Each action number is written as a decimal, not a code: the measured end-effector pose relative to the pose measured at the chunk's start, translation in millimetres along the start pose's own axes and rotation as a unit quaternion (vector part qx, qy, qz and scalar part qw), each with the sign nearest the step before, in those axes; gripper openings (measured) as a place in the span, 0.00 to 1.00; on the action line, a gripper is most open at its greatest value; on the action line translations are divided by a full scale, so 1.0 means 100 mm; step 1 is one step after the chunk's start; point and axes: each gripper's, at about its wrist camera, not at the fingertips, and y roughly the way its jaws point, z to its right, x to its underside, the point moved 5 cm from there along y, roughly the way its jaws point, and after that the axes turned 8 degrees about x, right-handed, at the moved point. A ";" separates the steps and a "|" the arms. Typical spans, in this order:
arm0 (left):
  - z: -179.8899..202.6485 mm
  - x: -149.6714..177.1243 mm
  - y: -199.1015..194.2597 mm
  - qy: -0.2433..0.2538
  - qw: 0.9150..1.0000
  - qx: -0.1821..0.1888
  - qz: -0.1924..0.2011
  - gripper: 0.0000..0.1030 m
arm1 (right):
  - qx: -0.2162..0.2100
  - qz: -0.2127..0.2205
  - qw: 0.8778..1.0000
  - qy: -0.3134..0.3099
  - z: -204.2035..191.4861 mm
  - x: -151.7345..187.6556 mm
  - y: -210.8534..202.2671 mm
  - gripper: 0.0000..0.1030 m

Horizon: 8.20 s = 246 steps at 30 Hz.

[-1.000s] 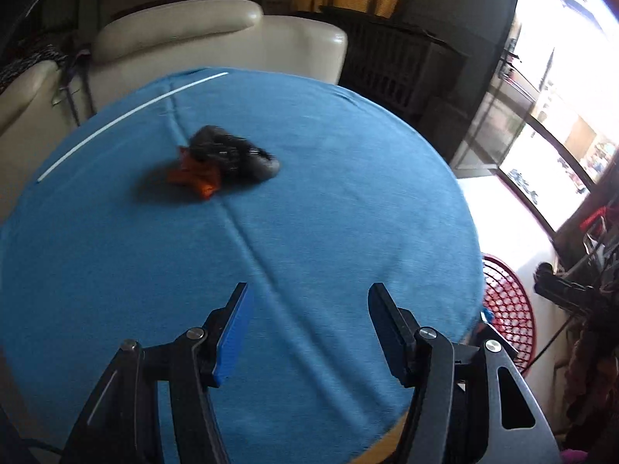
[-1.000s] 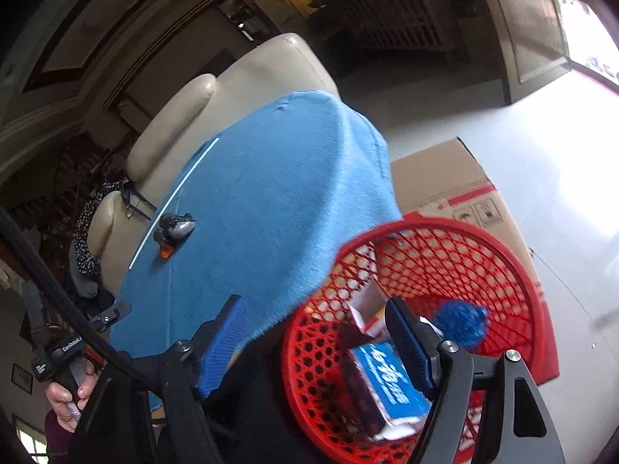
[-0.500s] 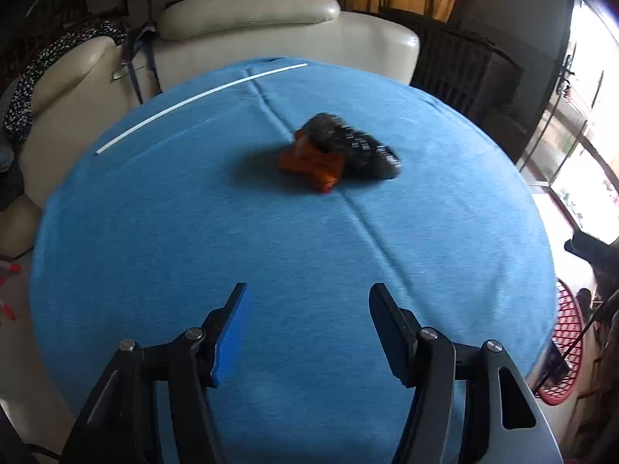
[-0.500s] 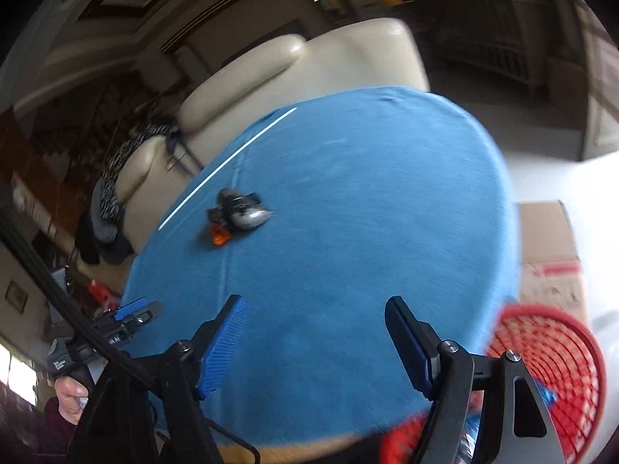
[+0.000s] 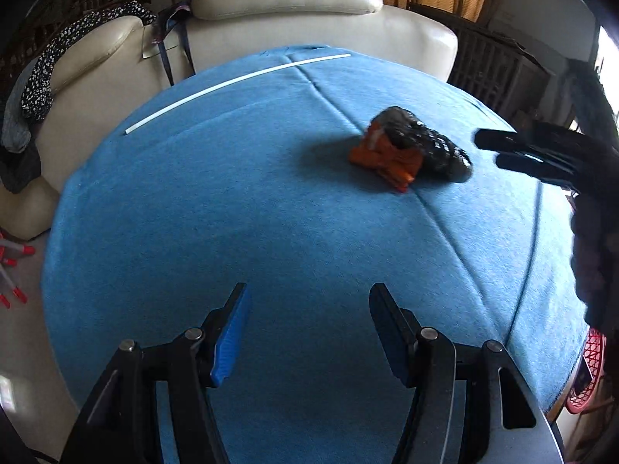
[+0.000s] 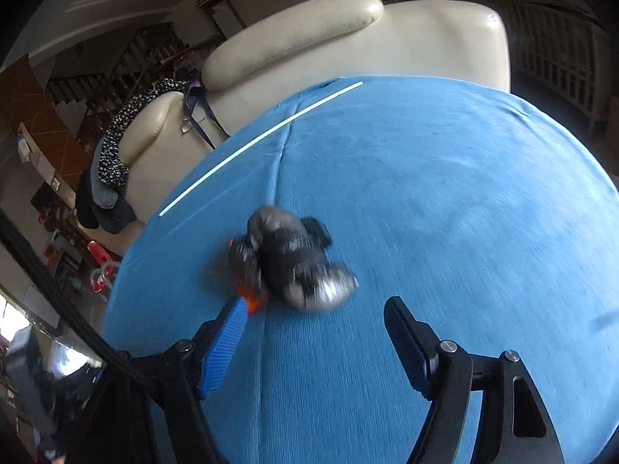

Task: Collect trash
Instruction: 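Move both open tools back over the table toward the black bag, then grasp the black plastic bag with the right tool while the left tool grasps the orange wrapper, then lift the black bag and orange wrapper and carry both toward the red basket, then open the left tool to drop the orange wrapper while the right tool releases the black bag into the basket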

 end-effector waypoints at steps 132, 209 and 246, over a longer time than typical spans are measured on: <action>3.19 0.17 -1.08 0.248 0.965 0.040 0.081 0.19 | 0.000 0.180 0.971 0.157 1.71 1.97 -3.19 0.38; 3.70 0.45 -0.92 0.325 0.942 0.063 0.055 0.19 | 0.025 0.174 0.954 0.244 2.15 2.27 -3.44 0.38; 3.93 0.74 -0.73 0.349 0.927 0.137 -0.014 0.19 | 0.055 0.149 0.941 0.299 2.45 2.48 -3.32 0.40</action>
